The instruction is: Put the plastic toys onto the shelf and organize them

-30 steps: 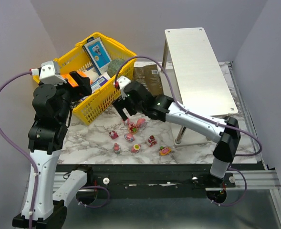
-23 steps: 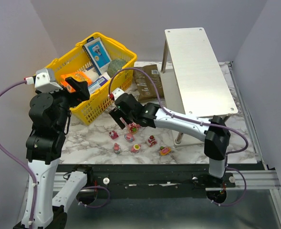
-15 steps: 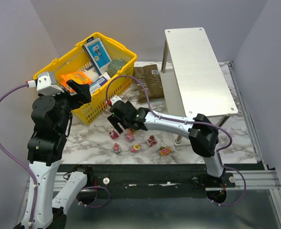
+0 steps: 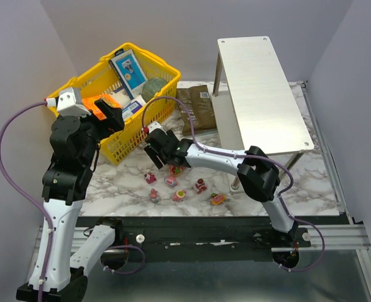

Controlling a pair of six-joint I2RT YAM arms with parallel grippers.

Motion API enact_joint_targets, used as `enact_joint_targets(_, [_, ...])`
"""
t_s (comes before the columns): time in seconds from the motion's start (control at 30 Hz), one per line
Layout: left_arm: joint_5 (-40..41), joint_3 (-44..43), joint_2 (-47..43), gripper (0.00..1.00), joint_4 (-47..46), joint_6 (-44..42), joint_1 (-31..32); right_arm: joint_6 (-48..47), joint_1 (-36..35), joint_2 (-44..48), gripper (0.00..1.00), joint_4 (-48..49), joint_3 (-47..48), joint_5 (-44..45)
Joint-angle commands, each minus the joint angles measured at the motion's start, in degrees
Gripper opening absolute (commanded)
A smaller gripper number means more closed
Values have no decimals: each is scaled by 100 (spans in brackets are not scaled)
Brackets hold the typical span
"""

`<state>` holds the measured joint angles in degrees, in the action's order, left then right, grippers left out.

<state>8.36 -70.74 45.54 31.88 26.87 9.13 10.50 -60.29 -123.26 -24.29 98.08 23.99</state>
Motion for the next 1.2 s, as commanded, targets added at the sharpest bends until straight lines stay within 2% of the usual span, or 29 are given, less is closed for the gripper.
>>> enact_joint_targets(0.0, [78,16,-54,99,-94,-121,45,40,79,-216,82,215,176,-245])
enact_joint_targets(0.13, [69,16,-45,99,-103,-138,98,40,70,-347,70,206,220,-368])
enact_joint_targets(0.4, [140,104,-133,99,-94,-174,151,198,79,-427,63,144,89,-536])
enact_joint_targets(0.5, [183,104,-159,99,-77,-182,168,250,79,-444,50,144,53,-448])
enact_joint_targets(0.6, [210,104,-168,99,-50,-209,177,251,79,-392,22,135,53,-421])
enact_joint_targets(0.63, [236,104,-177,99,-41,-217,186,277,79,-365,8,135,36,-378])
enact_joint_targets(0.67, [236,104,-177,99,-41,-235,186,277,79,-339,4,135,35,-351])
enact_joint_targets(0.73, [245,96,-186,99,-41,-244,195,338,70,-173,1,135,-8,-272])
enact_joint_targets(0.9, [263,78,-230,99,-41,-262,230,391,70,433,1,-22,-53,-123])
enact_joint_targets(1.17, [280,78,-326,99,-59,-297,274,444,79,1699,1,-1269,702,176])
